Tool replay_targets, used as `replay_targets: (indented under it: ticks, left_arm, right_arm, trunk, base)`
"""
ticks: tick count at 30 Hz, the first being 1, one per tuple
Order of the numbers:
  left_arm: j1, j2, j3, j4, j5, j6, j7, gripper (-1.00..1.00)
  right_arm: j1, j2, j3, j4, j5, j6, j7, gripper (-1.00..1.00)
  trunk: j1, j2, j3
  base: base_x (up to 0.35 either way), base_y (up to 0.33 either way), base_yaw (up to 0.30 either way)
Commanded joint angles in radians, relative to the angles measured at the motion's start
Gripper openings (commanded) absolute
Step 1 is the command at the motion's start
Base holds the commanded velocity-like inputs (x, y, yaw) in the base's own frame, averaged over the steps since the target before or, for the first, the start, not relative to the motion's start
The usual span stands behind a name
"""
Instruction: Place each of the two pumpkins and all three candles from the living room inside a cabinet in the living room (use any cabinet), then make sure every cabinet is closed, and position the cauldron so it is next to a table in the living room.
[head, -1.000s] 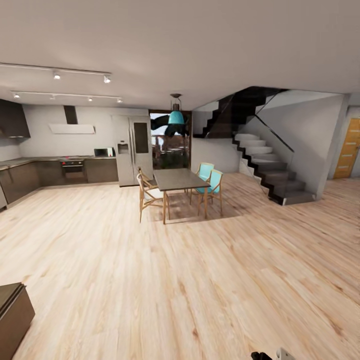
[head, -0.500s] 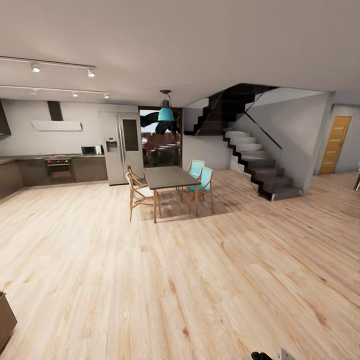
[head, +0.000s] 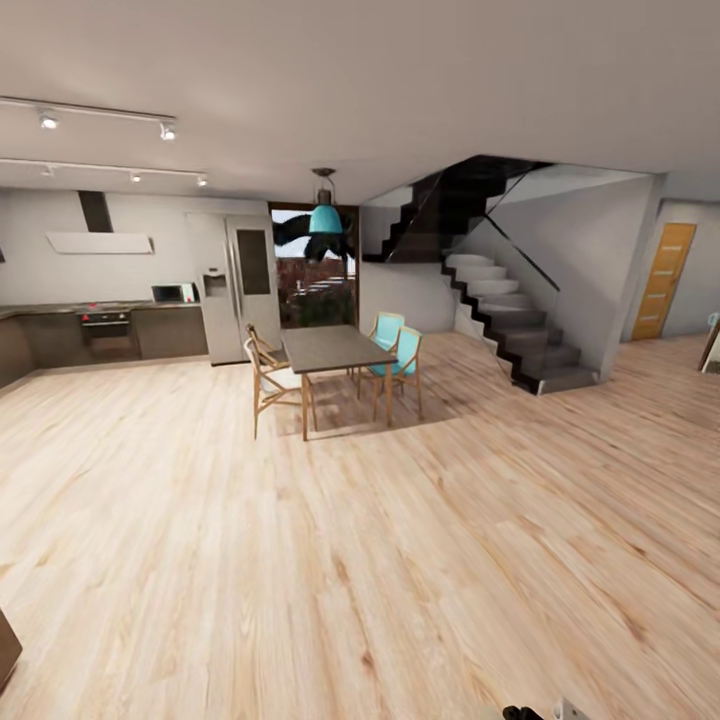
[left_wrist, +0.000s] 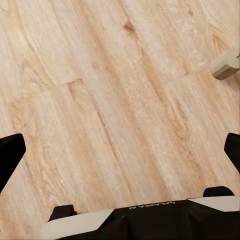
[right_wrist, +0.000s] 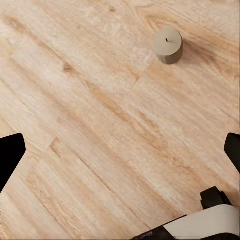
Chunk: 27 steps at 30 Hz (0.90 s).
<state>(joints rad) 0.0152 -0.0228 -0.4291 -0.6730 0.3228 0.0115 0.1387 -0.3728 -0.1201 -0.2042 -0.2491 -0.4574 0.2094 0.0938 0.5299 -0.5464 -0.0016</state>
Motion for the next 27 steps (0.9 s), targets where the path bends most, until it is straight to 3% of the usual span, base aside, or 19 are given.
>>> replay_targets:
  ticks: [1, 19, 27]
  left_arm:
    - [0.000, 0.001, -0.005, -0.002, 0.010, 0.001, 0.008, 1.00]
    - [-0.005, -0.004, -0.005, 0.011, 0.010, 0.007, 0.009, 1.00]
    - [-0.009, -0.005, -0.005, 0.013, 0.009, 0.006, 0.007, 1.00]
  right_arm:
    - [0.000, 0.000, -0.007, -0.001, -0.003, 0.028, 0.003, 1.00]
    - [0.000, -0.002, -0.013, 0.000, -0.003, 0.062, -0.015, 1.00]
    - [0.000, -0.003, -0.012, 0.005, -0.004, 0.061, -0.014, 1.00]
  trunk:
    - [0.001, -0.001, -0.002]
    - [0.001, -0.001, -0.031]
    - [0.001, -0.001, -0.042]
  base:
    - [0.217, 0.114, -0.004]
    - [0.256, 0.166, -0.001]
    - [0.175, 0.031, 0.000]
